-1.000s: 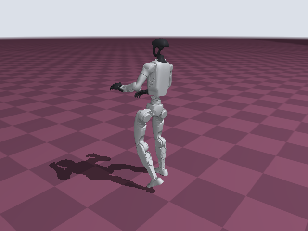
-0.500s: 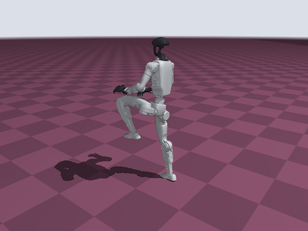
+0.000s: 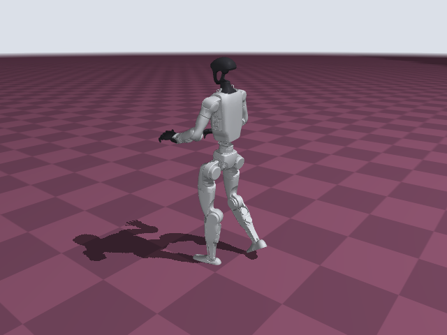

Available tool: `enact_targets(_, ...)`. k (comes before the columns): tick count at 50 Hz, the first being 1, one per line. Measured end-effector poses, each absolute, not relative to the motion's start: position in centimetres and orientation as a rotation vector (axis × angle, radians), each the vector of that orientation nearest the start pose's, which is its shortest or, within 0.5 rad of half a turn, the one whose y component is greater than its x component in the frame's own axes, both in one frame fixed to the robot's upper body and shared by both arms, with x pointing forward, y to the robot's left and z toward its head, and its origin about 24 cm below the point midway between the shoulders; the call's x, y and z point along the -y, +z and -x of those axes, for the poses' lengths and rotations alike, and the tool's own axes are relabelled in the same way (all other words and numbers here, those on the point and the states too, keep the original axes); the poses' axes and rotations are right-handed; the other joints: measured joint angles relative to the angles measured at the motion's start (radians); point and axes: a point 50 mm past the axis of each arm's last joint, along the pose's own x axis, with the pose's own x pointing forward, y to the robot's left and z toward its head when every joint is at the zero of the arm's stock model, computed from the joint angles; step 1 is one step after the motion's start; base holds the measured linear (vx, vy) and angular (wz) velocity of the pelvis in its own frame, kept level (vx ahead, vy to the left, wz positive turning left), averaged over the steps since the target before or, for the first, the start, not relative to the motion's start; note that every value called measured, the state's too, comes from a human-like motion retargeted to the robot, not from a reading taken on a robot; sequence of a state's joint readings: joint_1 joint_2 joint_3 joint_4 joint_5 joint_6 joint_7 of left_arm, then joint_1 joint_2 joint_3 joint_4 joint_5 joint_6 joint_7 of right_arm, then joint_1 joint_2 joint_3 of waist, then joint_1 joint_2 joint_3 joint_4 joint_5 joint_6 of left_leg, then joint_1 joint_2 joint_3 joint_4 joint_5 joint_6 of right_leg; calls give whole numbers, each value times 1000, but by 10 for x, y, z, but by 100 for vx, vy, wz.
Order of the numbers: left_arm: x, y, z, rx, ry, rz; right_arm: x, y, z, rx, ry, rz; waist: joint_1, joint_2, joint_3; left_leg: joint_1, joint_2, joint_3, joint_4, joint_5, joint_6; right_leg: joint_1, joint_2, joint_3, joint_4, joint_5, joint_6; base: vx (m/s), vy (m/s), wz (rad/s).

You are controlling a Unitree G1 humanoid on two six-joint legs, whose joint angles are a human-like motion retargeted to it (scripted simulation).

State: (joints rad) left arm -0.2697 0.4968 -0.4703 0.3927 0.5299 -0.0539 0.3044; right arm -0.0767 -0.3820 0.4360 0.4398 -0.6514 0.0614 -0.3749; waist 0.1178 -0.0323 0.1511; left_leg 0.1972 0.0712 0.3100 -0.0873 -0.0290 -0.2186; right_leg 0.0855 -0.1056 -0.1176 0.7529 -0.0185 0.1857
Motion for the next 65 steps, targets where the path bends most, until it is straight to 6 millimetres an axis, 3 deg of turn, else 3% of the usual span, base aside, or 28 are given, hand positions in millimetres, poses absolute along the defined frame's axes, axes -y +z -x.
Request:
enact_targets(2, -169, 27, -292, 123, -164, -1145, 179, -38, -237, -148, 139, 1168, -15, 13, -1, -16, 10, -37, 0, 3, 41, -198, -28, -28, 306, 49, -21, 15, 22, 94)
enact_targets(6, -166, 36, -297, 162, -121, -1147, 173, -32, -246, -95, 202, 1235, -34, 26, -25, -62, 25, -63, 19, -13, 67, -627, -97, -28, 853, -102, -138, 15, 15, 37)
enact_targets(10, -176, 30, -297, 96, -109, -1165, 159, -14, -261, 40, 184, 1248, -32, 67, -75, -92, 78, -51, 0, -7, 87, -1056, -27, -23, 1237, -254, -200, 14, 9, -36)
enact_targets(13, -183, 30, -295, 80, -49, -1164, 154, 5, -268, 157, 159, 1277, -42, 103, -71, -88, 113, -50, 0, 1, 82, -1341, 52, -43, 1439, -266, -211, 16, 4, 2)
enact_targets(15, -178, 28, -293, 83, -70, -1147, 152, 10, -270, 199, 166, 1340, -74, 127, -36, -57, 132, -85, 0, 4, 46, -1435, 31, -75, 1538, -298, -189, 19, 4, 84)
enact_targets(17, -177, 32, -296, 99, -47, -1150, 153, 16, -275, 247, 157, 1419, -104, 142, 10, -18, 137, -117, 0, 11, 25, -1500, 33, -79, 1584, -318, -223, 20, 1, 118)
enact_targets(20, -168, 33, -299, 115, -79, -1156, 150, 29, -283, 309, 134, 1446, -147, 162, 52, 24, 156, -179, 0, 14, 8, -1519, 19, -82, 1579, -356, -222, 22, -2, 128)
enact_targets(22, -163, 31, -297, 116, -111, -1153, 147, 28, -284, 283, 163, 1418, -169, 165, 49, 36, 165, -221, 1, 8, 5, -1500, 10, -73, 1530, -358, -206, 25, -5, 116)
enact_targets(26, -153, 25, -292, 120, -162, -1136, 143, 6, -278, 161, 253, 1386, -180, 152, 15, 17, 168, -298, 62, -56, -5, -1399, -7, -44, 1359, -347, -178, 26, -8, 104)
enact_targets(29, -152, 28, -297, 117, -132, -1132, 145, -1, -277, 112, 266, 1376, -89, 136, -49, 13, 151, -285, 0, -40, 33, -1327, 87, 1, 1108, -320, -176, 18, -11, -35)
enact_targets(32, -148, 25, -296, 106, -140, -1092, 146, -7, -272, 83, 275, 1355, -57, 117, -106, -18, 142, -321, 0, -55, 32, -1166, 126, 54, 772, -269, -144, 25, -10, 50)
enact_targets(35, -144, 21, -293, 99, -163, -1040, 146, -10, -268, 55, 289, 1333, -71, 99, -137, -31, 128, -393, 0, -69, 21, -908, 114, 98, 324, -195, -120, 30, -10, 128)
enact_targets(37, -139, 20, -291, 113, -180, -1006, 150, -14, -263, 37, 281, 1330, -101, 79, -124, -3, 99, -463, 0, -85, 7, -671, 74, 114, -7, -152, -97, 38, -13, 198)
enact_targets(40, -135, 27, -289, 163, -180, -965, 159, -16, -254, 19, 233, 1335, -139, 25, -48, 112, 26, -569, 0, -124, -17, -269, 18, 169, -452, -127, -33, 46, -18, 198)
enact_targets(42, -136, 32, -289, 209, -182, -986, 165, -15, -250, 27, 188, 1311, -118, -14, -15, 175, -20, -608, 4, -155, -20, -111, -6, 224, -603, -85, 18, 45, -26, 91)
enact_targets(43, -137, 34, -291, 217, -182, -1008, 167, -14, -250, 26, 181, 1298, -92, -27, -19, 178, -41, -610, 15, -175, 13, -96, -16, 242, -628, -48, 50, 38, -35, -3)
enact_targets(45, -144, 36, -293, 215, -161, -1025, 170, -16, -252, 18, 178, 1314, -20, -9, -21, 200, -19, -591, 27, -183, -14, -63, 18, 255, -685, 61, 76, 33, -49, -64)
enact_targets(48, -158, 35, -292, 175, -106, -1010, 174, -17, -258, 8, 212, 1367, 23, 38, -32, 127, 12, -559, 209, -225, -12, -67, 78, 237, -666, 84, 76, 25, -48, -36)
enact_targets(50, -164, 39, -292, 174, -59, -981, 177, -15, -265, 2, 208, 1388, 21, 49, 8, 87, -4, -540, 363, -215, -12, -27, 79, 233, -645, 58, 76, 21, -28, 33)
enact_targets(52, -163, 37, -291, 176, -68, -997, 180, -11, -270, 0, 215, 1380, -19, 43, 11, -65, -59, -506, 637, -174, -32, -11, 26, 204, -633, 28, 76, 17, -8, 101)
enact_targets(53, -162, 36, -290, 174, -75, -1004, 182, -12, -271, -16, 219, 1379, -26, 34, 7, -123, -78, -470, 727, -141, -10, -7, 3, 194, -629, 18, 76, 16, -12, 93)
enact_targets(55, -159, 34, -292, 157, -120, -1043, 185, -14, -272, -62, 232, 1370, -26, 19, -17, -277, -100, -404, 924, -86, -42, -17, -29, 171, -623, 10, 76, 13, -20, 78)
enact_targets(60, -158, 32, -295, 127, -189, -1065, 191, -20, -267, -127, 259, 1359, 23, -19, -32, -606, -69, -147, 1354, -225, 17, -16, -104, 125, -623, -14, 76, 9, -16, 59)
enact_targets(62, -158, 25, -293, 104, -205, -1081, 192, -21, -264, -124, 277, 1360, 35, -38, -81, -783, -38, -87, 1516, -271, 47, -61, -119, 105, -621, -18, 64, 6, -15, 66)
enact_targets(65, -154, 20, -297, 77, -215, -1086, 188, -18, -269, -135, 303, 1333, 60, -70, -37, -959, -21, -52, 1739, -335, 58, -41, -149, 80, -613, -31, 69, 4, -14, 47)
